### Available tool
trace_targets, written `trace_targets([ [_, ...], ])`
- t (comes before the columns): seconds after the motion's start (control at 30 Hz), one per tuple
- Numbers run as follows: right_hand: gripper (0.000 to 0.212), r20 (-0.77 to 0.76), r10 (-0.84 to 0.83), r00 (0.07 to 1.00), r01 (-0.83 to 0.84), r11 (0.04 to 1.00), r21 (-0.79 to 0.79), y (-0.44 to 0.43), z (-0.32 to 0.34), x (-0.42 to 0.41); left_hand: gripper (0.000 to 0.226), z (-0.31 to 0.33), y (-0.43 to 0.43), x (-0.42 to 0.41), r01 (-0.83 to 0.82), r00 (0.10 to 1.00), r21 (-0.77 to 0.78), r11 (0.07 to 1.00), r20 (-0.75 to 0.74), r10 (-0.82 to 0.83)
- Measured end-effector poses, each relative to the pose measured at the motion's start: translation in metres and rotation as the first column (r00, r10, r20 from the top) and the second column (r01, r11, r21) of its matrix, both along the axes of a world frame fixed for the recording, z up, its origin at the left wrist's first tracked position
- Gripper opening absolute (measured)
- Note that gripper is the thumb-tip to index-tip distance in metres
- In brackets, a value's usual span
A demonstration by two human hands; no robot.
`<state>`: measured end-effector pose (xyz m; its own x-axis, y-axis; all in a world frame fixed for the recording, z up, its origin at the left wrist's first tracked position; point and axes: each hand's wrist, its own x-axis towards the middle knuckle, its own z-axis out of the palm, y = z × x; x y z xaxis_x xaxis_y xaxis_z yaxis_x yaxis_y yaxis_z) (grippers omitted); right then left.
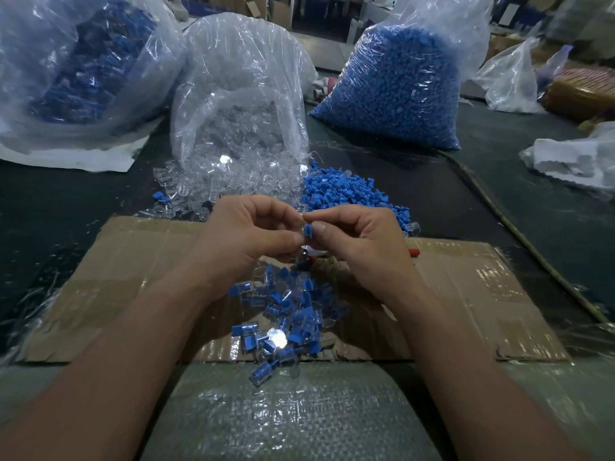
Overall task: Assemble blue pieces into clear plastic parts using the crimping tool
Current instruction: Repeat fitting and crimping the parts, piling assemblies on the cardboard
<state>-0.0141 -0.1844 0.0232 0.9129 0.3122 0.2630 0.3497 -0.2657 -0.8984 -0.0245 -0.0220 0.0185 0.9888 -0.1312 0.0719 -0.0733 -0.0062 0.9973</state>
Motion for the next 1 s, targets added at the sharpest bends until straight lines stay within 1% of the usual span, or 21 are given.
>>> trace_targets([
  [0.1, 0.015, 0.022, -0.014, 1.0, 0.014, 0.999, -0.032, 0.0002, -0.0004, -0.0003, 0.01, 0.0014, -0.0001, -0.0008, 0.005, 1.0, -0.015, 1.0, -0.009, -0.005],
  [0.2, 0.015, 0.023, 0.001, 1.0, 0.0, 1.0, -0.02, 0.0021, -0.0023, -0.0007, 0.005, 0.001, 0.0001, -0.0008, -0.01, 1.0, 0.008, 1.0, -0.004, 0.01],
  [0.27, 0.016, 0.024, 0.016, 1.0, -0.016, 1.0, -0.015, 0.0031, -0.0043, -0.0011, 0.007, 0.0008, 0.0008, -0.0002, -0.018, 1.0, 0.024, 1.0, 0.001, 0.018],
  [0.43, 0.037, 0.099, 0.098, 0.99, -0.099, 0.995, 0.002, 0.0041, -0.0061, -0.0024, 0.014, 0.0002, 0.005, 0.0028, -0.03, 1.0, -0.023, 0.999, -0.011, 0.029],
  [0.53, 0.035, 0.185, 0.056, 0.981, -0.061, 0.998, 0.02, 0.0052, -0.0082, -0.002, 0.013, -0.0007, 0.0052, 0.004, -0.015, 0.999, -0.038, 0.999, -0.031, 0.013],
  [0.6, 0.032, 0.205, 0.038, 0.978, -0.045, 0.999, 0.03, 0.0051, -0.0084, -0.0015, 0.013, -0.0009, 0.005, 0.0043, -0.01, 0.999, -0.037, 0.999, -0.039, 0.009],
  [0.67, 0.03, 0.242, 0.035, 0.97, -0.043, 0.999, 0.026, 0.0037, -0.0085, -0.0008, 0.007, 0.0, 0.0047, 0.0039, 0.012, 0.999, -0.052, 0.999, -0.049, -0.015],
  [0.77, 0.033, 0.304, 0.03, 0.952, -0.037, 0.999, 0.019, 0.0023, -0.0086, 0.0, 0.006, 0.0001, 0.0048, 0.0042, 0.035, 0.997, -0.103, 0.994, -0.059, -0.042],
  [1.0, 0.033, 0.358, 0.012, 0.934, -0.014, 1.0, 0.003, 0.0007, -0.0098, 0.001, 0.007, -0.0021, 0.004, 0.0057, 0.052, 0.996, -0.117, 0.992, -0.068, -0.06],
])
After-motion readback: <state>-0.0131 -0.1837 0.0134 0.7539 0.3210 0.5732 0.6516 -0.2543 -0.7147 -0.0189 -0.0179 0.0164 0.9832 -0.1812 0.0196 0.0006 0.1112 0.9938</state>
